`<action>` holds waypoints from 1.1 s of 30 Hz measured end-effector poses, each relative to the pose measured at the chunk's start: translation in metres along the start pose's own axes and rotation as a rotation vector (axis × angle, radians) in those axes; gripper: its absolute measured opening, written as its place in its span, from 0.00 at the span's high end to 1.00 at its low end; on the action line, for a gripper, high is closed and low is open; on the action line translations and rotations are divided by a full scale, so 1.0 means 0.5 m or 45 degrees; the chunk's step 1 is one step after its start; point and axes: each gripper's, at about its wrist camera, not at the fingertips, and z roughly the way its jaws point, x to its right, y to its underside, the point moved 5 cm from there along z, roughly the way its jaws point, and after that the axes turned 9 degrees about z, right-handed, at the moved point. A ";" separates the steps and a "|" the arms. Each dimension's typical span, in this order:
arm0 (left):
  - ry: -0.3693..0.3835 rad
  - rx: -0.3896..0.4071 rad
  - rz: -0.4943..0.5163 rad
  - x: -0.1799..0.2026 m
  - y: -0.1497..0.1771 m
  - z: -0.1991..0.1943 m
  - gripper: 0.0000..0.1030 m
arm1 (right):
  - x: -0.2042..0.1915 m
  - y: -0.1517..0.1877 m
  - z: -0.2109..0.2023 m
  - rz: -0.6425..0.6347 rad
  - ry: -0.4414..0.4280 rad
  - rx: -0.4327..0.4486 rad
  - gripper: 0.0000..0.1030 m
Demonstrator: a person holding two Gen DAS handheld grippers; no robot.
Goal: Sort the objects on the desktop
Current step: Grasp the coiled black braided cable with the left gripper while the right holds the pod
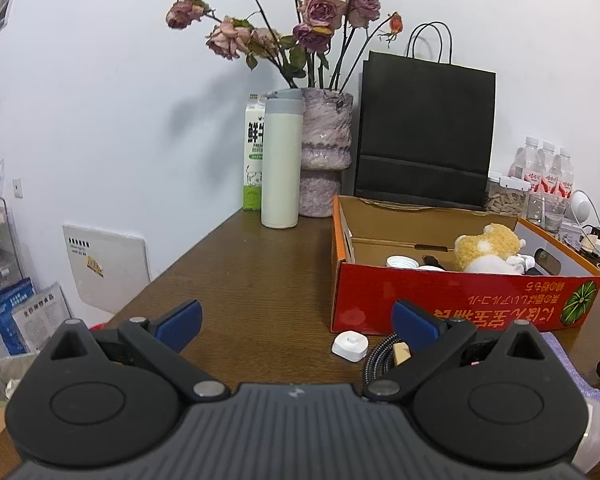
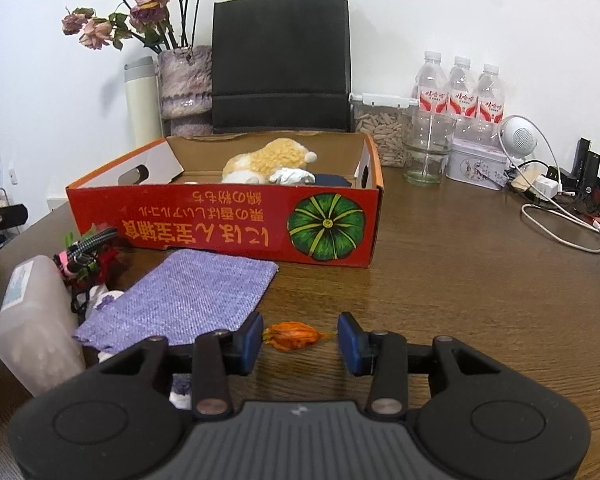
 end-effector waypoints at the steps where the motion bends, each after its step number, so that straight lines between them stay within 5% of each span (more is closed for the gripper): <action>1: 0.017 -0.007 -0.009 0.001 0.000 0.001 0.00 | 0.000 -0.001 -0.002 0.004 0.000 0.006 0.61; 14: 0.343 -0.241 -0.066 0.095 -0.021 0.073 0.00 | -0.019 -0.035 -0.009 0.012 -0.047 0.045 0.61; 24: 0.438 -0.463 -0.276 0.095 0.014 0.141 0.00 | -0.024 -0.039 0.011 0.003 -0.078 0.022 0.61; 33: 0.484 -0.480 -0.288 0.108 0.014 0.140 0.00 | -0.026 -0.028 0.008 0.012 -0.093 0.016 0.61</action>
